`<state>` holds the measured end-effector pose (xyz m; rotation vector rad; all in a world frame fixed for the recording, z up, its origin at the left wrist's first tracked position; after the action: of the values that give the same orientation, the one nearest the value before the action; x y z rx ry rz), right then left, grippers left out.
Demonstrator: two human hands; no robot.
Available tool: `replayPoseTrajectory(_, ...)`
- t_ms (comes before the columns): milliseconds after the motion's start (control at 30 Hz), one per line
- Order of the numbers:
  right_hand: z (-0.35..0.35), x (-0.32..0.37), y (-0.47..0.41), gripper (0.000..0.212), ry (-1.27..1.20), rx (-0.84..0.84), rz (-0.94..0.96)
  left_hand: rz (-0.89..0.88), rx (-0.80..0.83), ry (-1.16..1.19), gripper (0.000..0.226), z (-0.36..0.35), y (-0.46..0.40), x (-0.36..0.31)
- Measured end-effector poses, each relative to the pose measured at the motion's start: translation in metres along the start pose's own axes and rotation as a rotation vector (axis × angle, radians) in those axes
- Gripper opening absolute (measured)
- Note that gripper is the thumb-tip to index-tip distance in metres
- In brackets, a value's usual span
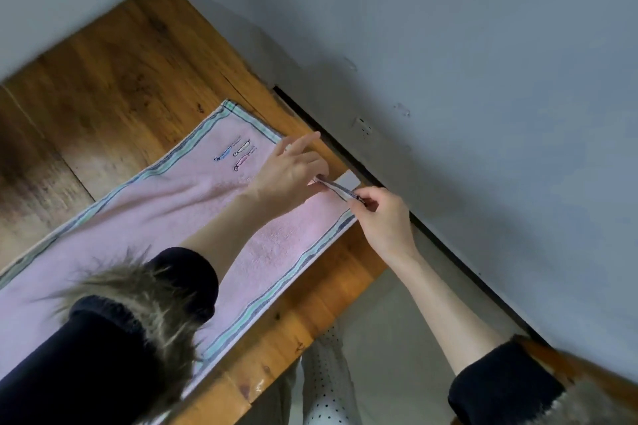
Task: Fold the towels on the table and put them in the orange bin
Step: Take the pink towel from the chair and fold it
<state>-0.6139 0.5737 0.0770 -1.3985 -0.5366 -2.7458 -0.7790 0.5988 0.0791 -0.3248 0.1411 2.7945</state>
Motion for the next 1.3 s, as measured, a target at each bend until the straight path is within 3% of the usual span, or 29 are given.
replayPoseTrajectory(167, 0.014, -0.002, -0.017, 0.017, -0.099, -0.093, -0.085, 0.136, -0.096, -0.095, 0.015, 0.023, 0.004, 0.036)
replayPoseTrajectory(433, 0.041, -0.007, -0.051, 0.019, -0.044, -0.233, -0.146, 0.381, -0.120, -0.238, 0.011, 0.039, 0.026, 0.093)
replayPoseTrajectory(667, 0.061, 0.015, -0.081, 0.018, 0.035, -0.294, -0.097, 0.574, -0.110, -0.186, 0.017, 0.066, 0.020, 0.116)
replayPoseTrajectory(867, 0.072, 0.051, -0.095, 0.018, 0.217, -0.114, 0.038, 0.702, -0.252, -0.068, 0.020, 0.112, -0.001, 0.123)
replayPoseTrajectory(1100, 0.108, 0.138, -0.120, 0.018, 0.205, -0.298, 0.125, 0.797, -0.431, 0.151, 0.025, 0.186, -0.015, 0.142)
replayPoseTrajectory(1300, 0.138, 0.222, -0.108, 0.020, 0.117, -0.464, 0.272, 0.738, -0.643, 0.197, 0.025, 0.281, 0.003, 0.154)
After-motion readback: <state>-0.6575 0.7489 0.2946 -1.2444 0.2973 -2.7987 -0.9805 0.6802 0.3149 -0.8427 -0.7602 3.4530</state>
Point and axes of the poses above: each hand's wrist, its own y-axis away from the middle knuckle, its own z-axis out of the back of the hand, x = y × z, the point moved 3 cm from there along -y, towards the middle knuckle, and after that the axes turned 6 degrees about z, right-handed, at the moved point
